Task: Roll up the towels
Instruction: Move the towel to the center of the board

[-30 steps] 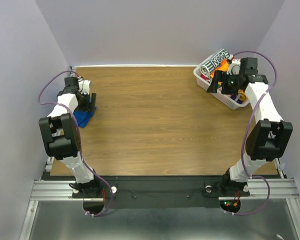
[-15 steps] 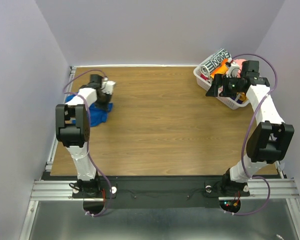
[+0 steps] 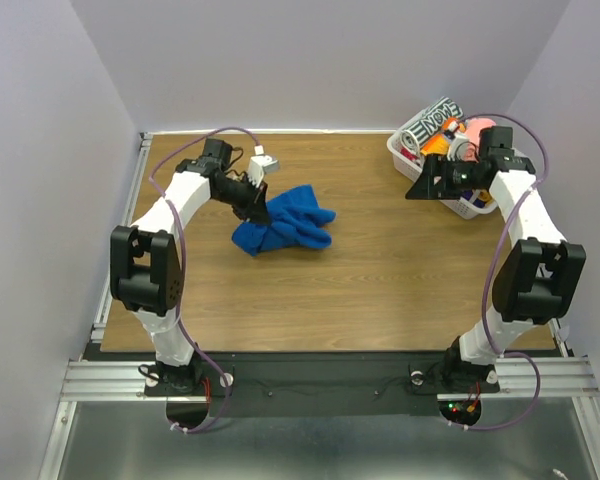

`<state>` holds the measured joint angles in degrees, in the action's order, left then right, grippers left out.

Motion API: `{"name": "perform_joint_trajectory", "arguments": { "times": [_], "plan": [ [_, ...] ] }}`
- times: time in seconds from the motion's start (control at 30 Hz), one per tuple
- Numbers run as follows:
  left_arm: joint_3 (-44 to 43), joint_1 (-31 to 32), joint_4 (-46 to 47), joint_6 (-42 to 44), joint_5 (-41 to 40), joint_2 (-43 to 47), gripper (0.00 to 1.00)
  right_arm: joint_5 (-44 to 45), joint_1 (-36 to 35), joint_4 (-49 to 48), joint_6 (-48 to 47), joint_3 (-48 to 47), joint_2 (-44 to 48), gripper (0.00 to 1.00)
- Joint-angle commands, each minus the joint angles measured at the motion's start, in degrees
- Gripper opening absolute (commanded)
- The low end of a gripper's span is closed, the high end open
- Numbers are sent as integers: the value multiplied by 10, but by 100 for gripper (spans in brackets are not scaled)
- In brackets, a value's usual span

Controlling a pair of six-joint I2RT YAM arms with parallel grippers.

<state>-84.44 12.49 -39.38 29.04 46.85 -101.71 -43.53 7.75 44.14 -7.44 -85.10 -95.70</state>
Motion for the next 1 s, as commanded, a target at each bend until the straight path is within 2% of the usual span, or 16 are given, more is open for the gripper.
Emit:
{"name": "perform_joint_trajectory", "arguments": {
  "times": [0.0,0.1,0.13,0.2,0.23,0.27,0.37,0.43,0.53,0.67,0.7,0.8,0.97],
  "plan": [
    [61,-26,-27,30,25,0,0,-29,-25,10,-19,34,-16,77],
    [61,-45,-2,17,10,-20,0,-20,-49,9,-25,47,-26,72],
    [54,-46,10,12,-8,-34,10,-22,-61,8,-26,48,-37,68],
    [40,-47,-4,29,0,-47,21,-23,-71,8,-24,46,-48,67],
    [35,-47,-8,34,0,-50,30,-24,-77,8,-24,42,-51,66],
    [31,-48,-9,38,3,-46,44,-26,-76,8,-24,42,-54,66],
    [26,-59,-22,50,12,-24,60,-28,-117,3,-30,51,-53,63],
    [29,-71,-27,54,11,-13,67,-16,-160,-7,-29,57,-54,62],
    [31,-107,-54,70,25,-10,68,26,-204,-48,-7,58,-62,61],
    [47,-150,-17,31,-17,3,68,73,-238,-102,44,7,-120,60],
    [58,-154,24,1,-59,7,68,80,-238,-103,53,-35,-134,60],
    [54,-153,76,-30,-112,4,66,99,-238,-119,71,-93,-188,57],
    [9,-153,94,-63,-174,-48,61,151,-246,-129,108,-225,-279,56]
  ]
}}
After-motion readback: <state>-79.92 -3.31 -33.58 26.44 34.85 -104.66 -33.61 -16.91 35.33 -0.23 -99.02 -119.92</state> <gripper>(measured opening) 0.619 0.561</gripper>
